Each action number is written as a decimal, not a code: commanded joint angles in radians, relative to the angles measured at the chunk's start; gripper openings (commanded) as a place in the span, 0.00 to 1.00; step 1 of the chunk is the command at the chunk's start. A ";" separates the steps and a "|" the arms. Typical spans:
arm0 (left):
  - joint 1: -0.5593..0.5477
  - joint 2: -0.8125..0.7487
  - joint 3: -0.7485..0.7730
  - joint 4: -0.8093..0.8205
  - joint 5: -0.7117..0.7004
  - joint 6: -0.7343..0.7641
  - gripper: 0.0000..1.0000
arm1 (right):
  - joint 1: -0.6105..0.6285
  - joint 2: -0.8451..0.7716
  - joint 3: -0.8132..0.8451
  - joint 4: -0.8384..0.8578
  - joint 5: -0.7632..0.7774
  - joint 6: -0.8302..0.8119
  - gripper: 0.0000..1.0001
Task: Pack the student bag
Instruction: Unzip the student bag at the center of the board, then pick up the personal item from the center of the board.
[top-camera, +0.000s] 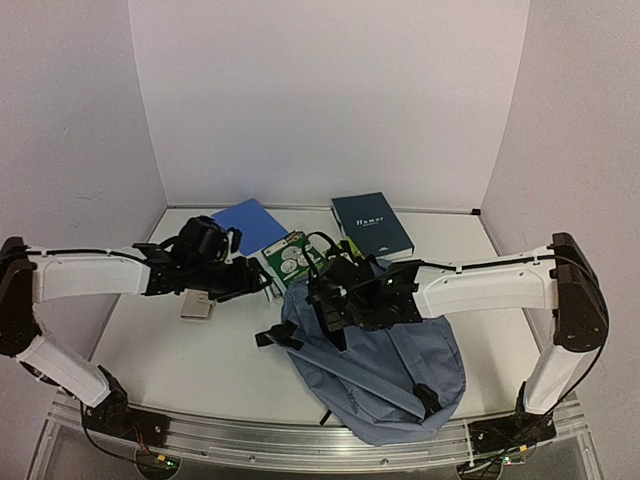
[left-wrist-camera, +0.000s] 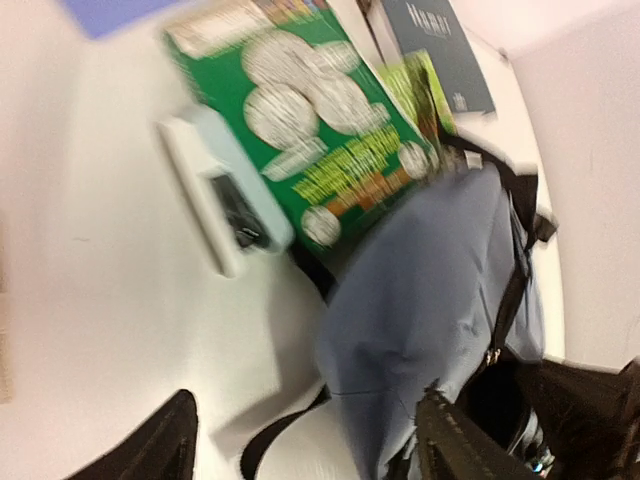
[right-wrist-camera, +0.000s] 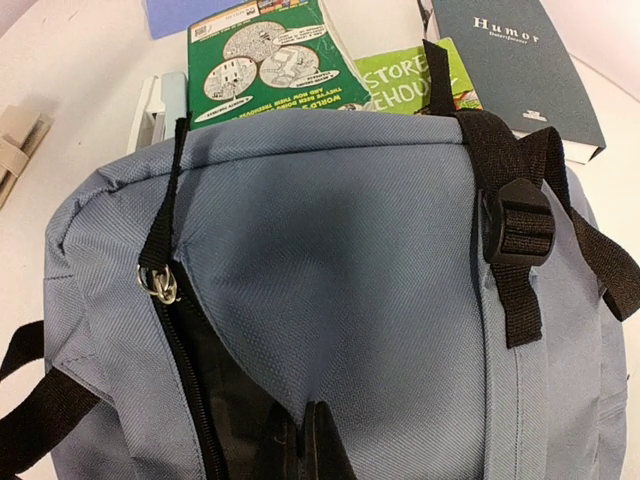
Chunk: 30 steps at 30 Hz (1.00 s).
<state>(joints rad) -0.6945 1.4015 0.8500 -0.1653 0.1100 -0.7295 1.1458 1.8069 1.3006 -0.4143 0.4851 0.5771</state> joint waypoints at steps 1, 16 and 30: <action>0.157 -0.178 -0.105 -0.107 -0.009 0.030 0.79 | -0.004 -0.022 0.040 0.000 0.023 0.017 0.00; 0.660 -0.174 -0.288 -0.004 0.282 0.091 0.60 | -0.005 -0.024 0.044 0.024 -0.021 0.006 0.00; 0.665 -0.010 -0.259 0.028 0.247 0.177 0.47 | -0.006 -0.023 0.047 0.032 -0.035 0.008 0.00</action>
<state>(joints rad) -0.0353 1.3283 0.5608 -0.1574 0.3670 -0.5903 1.1427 1.8069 1.3018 -0.4126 0.4469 0.5800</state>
